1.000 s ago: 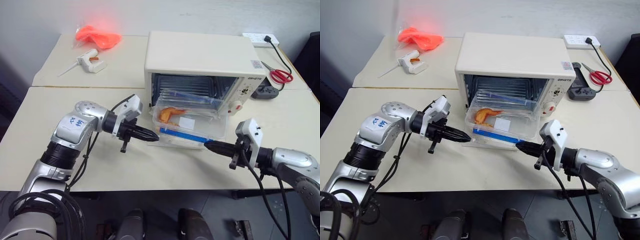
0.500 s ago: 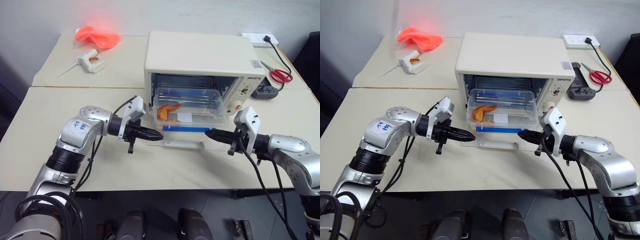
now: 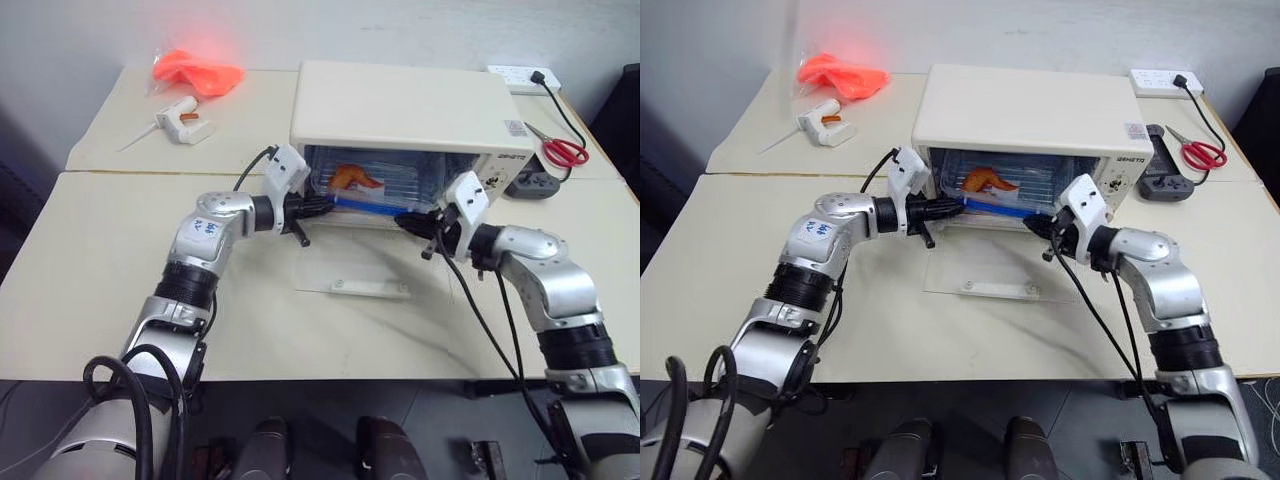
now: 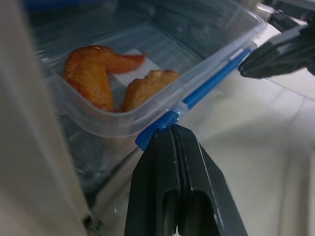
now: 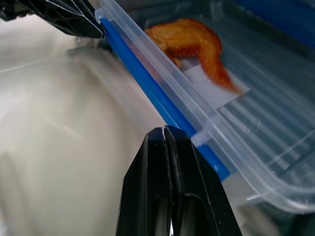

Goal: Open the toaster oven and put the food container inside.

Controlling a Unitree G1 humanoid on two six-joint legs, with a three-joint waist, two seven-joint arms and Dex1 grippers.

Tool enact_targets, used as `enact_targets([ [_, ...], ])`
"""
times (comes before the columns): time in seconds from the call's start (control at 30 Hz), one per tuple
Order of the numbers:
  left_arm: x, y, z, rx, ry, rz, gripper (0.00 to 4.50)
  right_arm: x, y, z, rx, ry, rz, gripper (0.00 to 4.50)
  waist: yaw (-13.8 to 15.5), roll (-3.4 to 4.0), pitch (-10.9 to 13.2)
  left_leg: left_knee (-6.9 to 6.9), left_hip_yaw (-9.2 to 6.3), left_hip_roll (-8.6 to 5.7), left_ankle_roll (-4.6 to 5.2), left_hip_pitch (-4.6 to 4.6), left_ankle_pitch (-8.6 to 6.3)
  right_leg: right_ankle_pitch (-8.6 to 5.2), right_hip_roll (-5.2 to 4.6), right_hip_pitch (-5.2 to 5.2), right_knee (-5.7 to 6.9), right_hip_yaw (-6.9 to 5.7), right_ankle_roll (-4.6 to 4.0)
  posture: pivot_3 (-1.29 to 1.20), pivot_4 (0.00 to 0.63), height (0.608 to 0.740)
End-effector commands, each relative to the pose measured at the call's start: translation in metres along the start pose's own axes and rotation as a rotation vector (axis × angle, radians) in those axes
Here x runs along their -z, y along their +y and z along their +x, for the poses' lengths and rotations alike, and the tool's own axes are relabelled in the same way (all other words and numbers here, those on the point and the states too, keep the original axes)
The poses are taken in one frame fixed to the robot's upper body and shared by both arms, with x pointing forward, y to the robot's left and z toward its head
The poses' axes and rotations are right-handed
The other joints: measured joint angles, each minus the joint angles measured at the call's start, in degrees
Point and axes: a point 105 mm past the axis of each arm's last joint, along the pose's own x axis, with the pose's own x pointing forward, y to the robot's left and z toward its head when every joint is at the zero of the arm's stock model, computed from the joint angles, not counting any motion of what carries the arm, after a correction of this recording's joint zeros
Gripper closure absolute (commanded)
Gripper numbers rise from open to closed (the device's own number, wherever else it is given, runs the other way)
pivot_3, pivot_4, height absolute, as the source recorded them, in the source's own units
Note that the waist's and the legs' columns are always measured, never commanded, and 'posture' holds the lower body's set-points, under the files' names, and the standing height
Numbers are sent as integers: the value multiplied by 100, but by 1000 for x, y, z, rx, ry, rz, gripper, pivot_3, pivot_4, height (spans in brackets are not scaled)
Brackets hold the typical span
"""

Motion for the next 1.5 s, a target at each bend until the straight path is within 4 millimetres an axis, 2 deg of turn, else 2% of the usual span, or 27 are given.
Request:
enact_targets([
  [0.03,-27,12,-3,-72,-90,44,4500,-12,-15,5,86,-44,-64,4437,-11,0,0,2,2,0,-4,-3,3,0,0,0,0,-5,0,0,150,740],
  [0.23,-27,2,-8,-17,-116,30,4500,-13,-12,4,82,-63,-63,4437,-111,0,0,1,1,2,-15,-5,10,0,0,1,11,-19,-1,0,150,740],
  [0.3,-29,-13,-18,69,-122,31,4500,-15,-6,-4,56,-75,-51,4437,-126,1,0,-1,-3,3,-15,-8,10,0,0,0,10,-24,-1,0,150,740],
  [0.43,-33,-42,-52,216,-117,33,4500,-28,5,-29,-4,-101,-14,4437,-132,1,0,-10,-15,11,-18,-12,8,-1,-4,-6,10,-45,-3,0,150,740],
  [0.53,-36,-53,-84,266,-100,27,4500,-35,5,-56,7,-86,2,4437,-123,4,2,-6,-30,19,-18,-17,8,-1,-8,-8,8,-47,-4,0,150,740],
  [0.63,-38,-51,-112,249,-78,29,3953,-25,2,-82,60,-11,7,4500,-105,4,1,1,-56,20,-17,-10,9,-1,-9,7,8,-47,-5,0,150,740],
  [0.73,-42,-50,-129,235,-65,45,3090,-13,3,-101,95,43,35,4500,-83,4,1,-1,-63,19,-15,12,8,-2,-11,33,3,-50,-7,0,150,740],
  [0.83,-44,-42,-147,193,-35,57,2237,11,6,-119,149,114,77,4500,-78,4,2,-2,-61,17,-13,12,7,-2,-12,33,3,-47,-7,0,150,740],
  [1.03,-55,-36,-171,162,-34,57,2237,42,17,-137,209,184,140,4500,-108,5,2,-14,-58,11,-14,14,7,-4,-8,27,2,-46,-11,0,150,740],
  [1.1,-55,-36,-175,166,-13,74,1879,52,20,-142,217,218,141,4500,-109,5,1,-14,-54,11,-13,17,7,-4,-8,28,3,-42,-11,0,150,740],
  [1.17,-55,-38,-178,181,9,91,1479,63,27,-145,205,256,133,4500,-107,5,1,-14,-54,9,-14,18,7,-4,-5,28,4,-42,-11,0,150,740],
  [1.23,-58,-41,-183,204,8,79,1479,75,39,-146,179,278,157,4500,-106,5,1,-15,-53,9,-12,18,6,-4,-6,27,4,-39,-11,0,150,740],
  [1.27,-61,-42,-185,215,3,81,1247,79,43,-145,174,280,168,4500,-106,5,1,-15,-52,9,-12,18,6,-4,-6,27,3,-39,-11,0,150,740],
  [1.33,-65,-47,-192,258,5,64,901,82,46,-143,179,267,186,4500,-107,5,1,-15,-54,11,-12,17,6,-5,-2,28,3,-40,-12,0,150,740],
  [1.43,-68,-49,-200,276,41,106,18,77,53,-132,166,211,230,4500,-127,6,2,-15,-49,14,-12,21,6,-5,-4,27,4,-32,-13,0,150,740],
  [1.5,-73,-48,-201,276,44,122,18,75,62,-121,127,186,247,4500,-121,7,2,-16,-45,16,-12,25,6,-6,-2,27,6,-29,-14,0,150,740],
])
